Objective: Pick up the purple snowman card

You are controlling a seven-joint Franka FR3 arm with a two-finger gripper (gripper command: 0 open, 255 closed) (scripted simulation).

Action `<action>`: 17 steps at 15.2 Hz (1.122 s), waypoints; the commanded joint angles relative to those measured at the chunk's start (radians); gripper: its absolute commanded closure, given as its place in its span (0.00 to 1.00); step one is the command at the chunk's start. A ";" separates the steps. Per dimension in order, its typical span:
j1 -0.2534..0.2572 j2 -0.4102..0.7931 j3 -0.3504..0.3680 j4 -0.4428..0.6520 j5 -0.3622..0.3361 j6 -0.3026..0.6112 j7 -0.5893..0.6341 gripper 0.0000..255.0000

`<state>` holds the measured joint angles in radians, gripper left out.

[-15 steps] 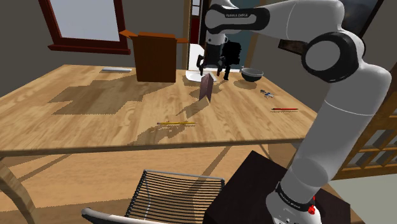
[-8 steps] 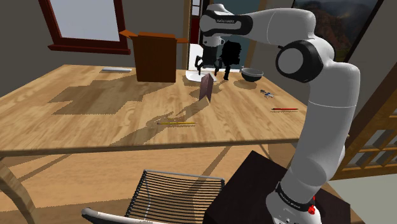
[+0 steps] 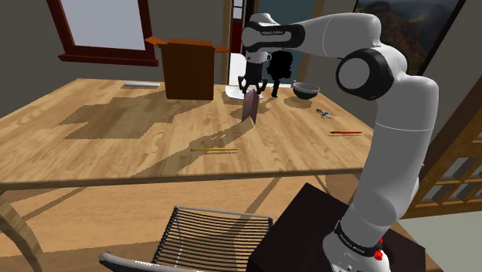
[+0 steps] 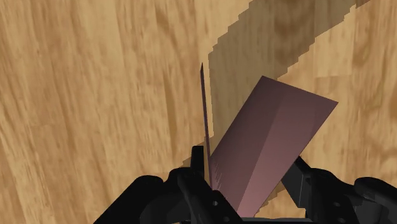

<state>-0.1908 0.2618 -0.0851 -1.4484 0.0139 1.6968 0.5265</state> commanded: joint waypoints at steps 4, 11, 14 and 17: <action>0.000 0.000 0.000 -0.001 0.000 0.001 0.000 1.00; -0.001 0.004 -0.001 0.042 0.000 -0.039 -0.002 1.00; -0.002 0.012 -0.001 0.095 0.001 -0.083 -0.002 1.00; -0.004 0.023 -0.001 0.152 0.002 -0.129 -0.003 1.00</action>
<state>-0.1929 0.2790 -0.0857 -1.3184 0.0152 1.5841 0.5257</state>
